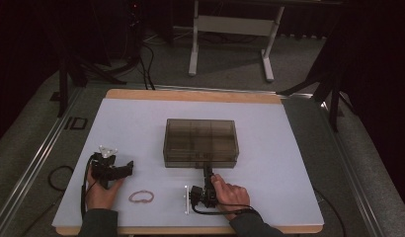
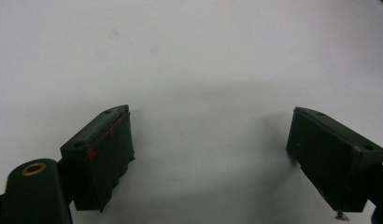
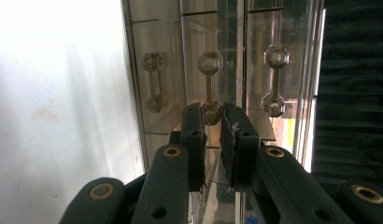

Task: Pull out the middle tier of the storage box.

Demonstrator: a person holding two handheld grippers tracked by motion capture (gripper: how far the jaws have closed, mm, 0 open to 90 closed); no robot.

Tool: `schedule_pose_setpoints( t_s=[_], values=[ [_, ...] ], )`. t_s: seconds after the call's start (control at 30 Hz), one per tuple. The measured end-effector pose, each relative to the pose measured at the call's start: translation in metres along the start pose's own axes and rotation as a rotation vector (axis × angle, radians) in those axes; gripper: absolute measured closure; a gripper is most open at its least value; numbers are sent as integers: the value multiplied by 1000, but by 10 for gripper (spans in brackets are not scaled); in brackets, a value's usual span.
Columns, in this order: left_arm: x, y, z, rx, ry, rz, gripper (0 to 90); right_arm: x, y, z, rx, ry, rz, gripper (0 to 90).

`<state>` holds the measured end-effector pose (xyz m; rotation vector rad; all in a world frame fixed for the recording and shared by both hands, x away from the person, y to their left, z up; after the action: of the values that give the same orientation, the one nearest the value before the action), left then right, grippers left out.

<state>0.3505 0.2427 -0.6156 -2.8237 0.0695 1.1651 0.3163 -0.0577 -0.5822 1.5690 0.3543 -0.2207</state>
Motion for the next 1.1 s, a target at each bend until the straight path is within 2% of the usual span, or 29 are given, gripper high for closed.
schedule_pose_setpoints(
  t_s=[0.33, 0.77, 1.1],
  values=[
    [0, 0, 0, 0, 0, 0, 147, -4, -3, 0, 0, 7, -13, 798],
    [0, 0, 0, 0, 1, -1, 147, -12, -3, 3, 49, 23, -52, 762],
    [0, 0, 0, 0, 1, -2, 148, -21, 1, 12, 119, 27, -89, 729]
  ],
)
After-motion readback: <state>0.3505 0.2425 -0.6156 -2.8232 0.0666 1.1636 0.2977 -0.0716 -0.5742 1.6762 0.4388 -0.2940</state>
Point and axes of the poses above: each handheld gripper's, and its own axes: x roughly forward along the jaws, z roughly out of its underside, y roughly to its right, the point moved 8 cm from there along x, roughly forward along the jaws, and after that the axes turned 6 degrees about -z, right-handed, at the moved point
